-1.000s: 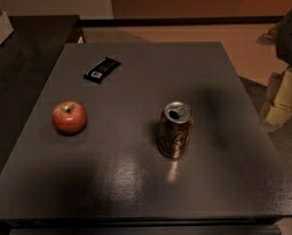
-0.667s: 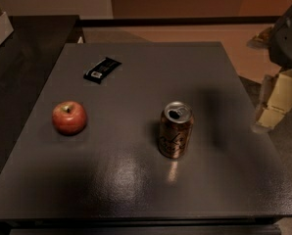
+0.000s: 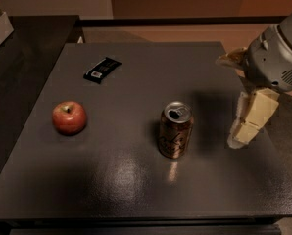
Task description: Move orange can near apple
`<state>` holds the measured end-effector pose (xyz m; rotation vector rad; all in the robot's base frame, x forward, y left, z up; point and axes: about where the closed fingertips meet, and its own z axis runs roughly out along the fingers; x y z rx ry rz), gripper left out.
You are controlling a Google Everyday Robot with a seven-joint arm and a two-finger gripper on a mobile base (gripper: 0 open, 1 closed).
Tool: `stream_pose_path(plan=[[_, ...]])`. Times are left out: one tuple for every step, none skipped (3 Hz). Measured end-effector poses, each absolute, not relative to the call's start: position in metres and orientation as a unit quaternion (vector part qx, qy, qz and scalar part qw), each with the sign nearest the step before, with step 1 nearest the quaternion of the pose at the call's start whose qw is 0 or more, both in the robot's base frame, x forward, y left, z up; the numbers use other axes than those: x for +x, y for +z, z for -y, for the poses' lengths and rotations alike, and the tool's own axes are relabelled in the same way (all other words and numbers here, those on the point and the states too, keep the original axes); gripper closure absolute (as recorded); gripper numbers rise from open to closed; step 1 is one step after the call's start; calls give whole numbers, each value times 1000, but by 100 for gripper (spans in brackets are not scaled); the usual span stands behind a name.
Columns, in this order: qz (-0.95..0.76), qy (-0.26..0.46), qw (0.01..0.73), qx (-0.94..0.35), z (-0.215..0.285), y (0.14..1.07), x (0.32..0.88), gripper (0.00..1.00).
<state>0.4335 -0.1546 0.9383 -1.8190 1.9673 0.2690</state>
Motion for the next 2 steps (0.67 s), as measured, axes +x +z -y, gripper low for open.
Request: stream_pose_path(plan=[[-688, 140, 240, -671, 128, 923, 428, 0], [-667, 169, 251, -681, 97, 907, 426, 0]])
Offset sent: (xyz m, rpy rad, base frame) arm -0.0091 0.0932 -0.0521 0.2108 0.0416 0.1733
